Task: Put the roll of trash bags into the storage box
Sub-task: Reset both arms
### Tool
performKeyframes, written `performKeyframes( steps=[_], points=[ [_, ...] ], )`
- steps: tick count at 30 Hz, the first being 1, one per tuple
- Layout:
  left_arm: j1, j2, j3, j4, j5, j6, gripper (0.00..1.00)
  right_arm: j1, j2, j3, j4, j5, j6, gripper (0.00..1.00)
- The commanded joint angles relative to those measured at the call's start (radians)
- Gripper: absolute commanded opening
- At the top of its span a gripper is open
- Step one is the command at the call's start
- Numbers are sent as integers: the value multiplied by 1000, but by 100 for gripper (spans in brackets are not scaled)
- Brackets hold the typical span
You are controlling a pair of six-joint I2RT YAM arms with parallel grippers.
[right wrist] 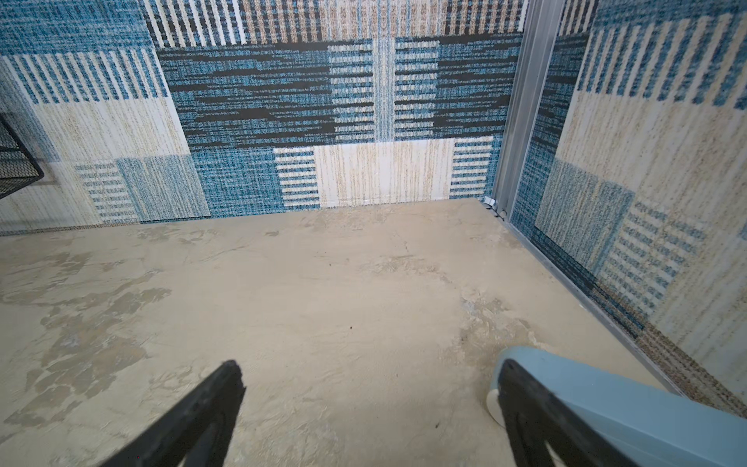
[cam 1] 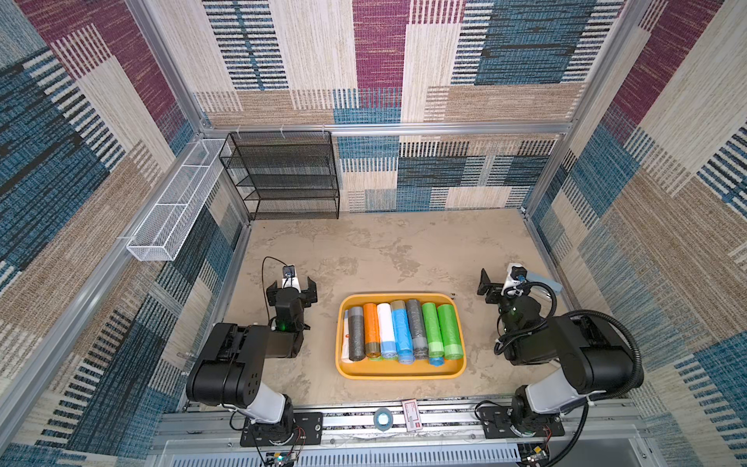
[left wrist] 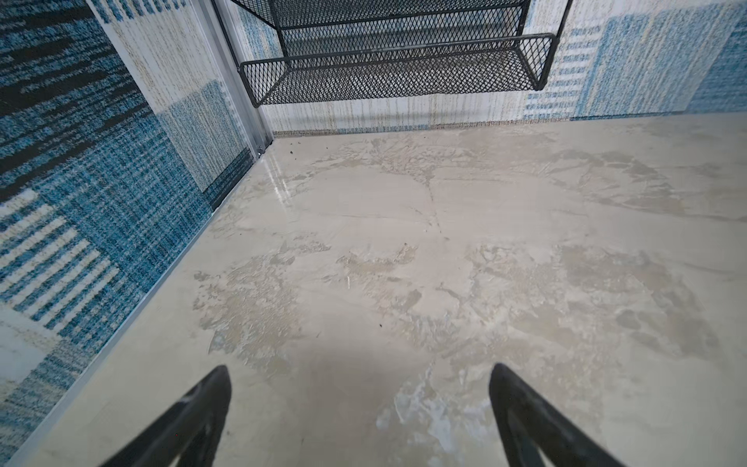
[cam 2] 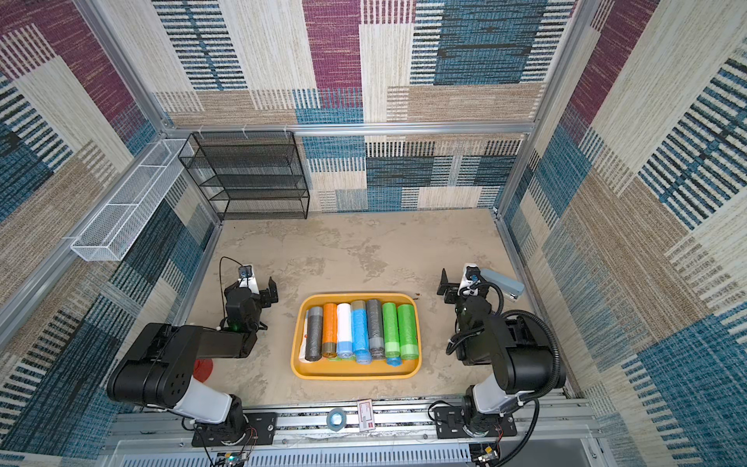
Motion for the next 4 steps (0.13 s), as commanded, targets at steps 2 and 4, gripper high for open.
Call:
performKeyframes(
  steps=[2, 4],
  points=[
    [27, -2, 32, -62, 61, 1, 100, 1, 1, 1, 39, -3, -13, 99],
    [27, -6, 18, -38, 59, 0, 100, 2, 1, 0, 39, -3, -12, 99]
  ],
)
